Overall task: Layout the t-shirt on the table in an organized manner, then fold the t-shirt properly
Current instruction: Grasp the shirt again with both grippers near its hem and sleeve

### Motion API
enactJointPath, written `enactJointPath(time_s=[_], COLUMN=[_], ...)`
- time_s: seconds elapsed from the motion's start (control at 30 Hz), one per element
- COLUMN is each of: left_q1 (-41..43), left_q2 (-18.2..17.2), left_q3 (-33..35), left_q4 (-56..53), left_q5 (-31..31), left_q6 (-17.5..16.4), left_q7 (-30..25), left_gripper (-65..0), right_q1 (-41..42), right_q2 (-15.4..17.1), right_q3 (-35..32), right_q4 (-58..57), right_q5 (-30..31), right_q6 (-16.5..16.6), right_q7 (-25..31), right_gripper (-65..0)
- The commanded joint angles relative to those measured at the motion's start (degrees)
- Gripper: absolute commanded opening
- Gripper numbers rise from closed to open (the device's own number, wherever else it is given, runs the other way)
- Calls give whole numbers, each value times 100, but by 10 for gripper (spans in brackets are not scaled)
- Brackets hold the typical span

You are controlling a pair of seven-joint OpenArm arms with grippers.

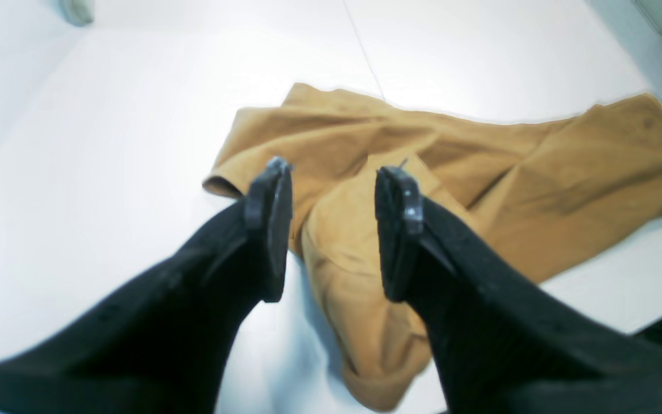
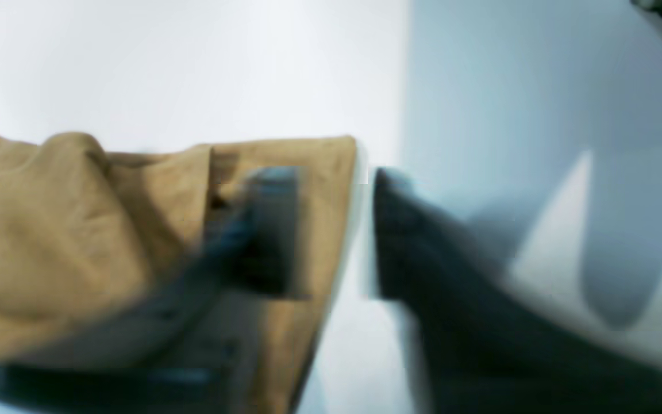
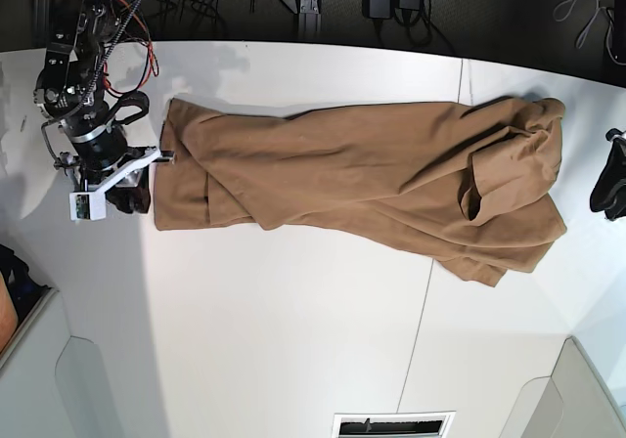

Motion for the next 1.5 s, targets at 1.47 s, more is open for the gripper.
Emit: enactJointPath(time_s=[1.47], left_q1=[-3014], left_q2=[426], left_q3=[3171], left_q4=[-1971], left_q5=[1215], left_q6=[-7], left_q7=[-103], left_gripper=[-423], right_q1=[2481], right_q2=[459], right_q3=[-264], right_q4=[-2861], right_q5=[-216], right_q6=[415], right_q7=[109], right_gripper=[-609])
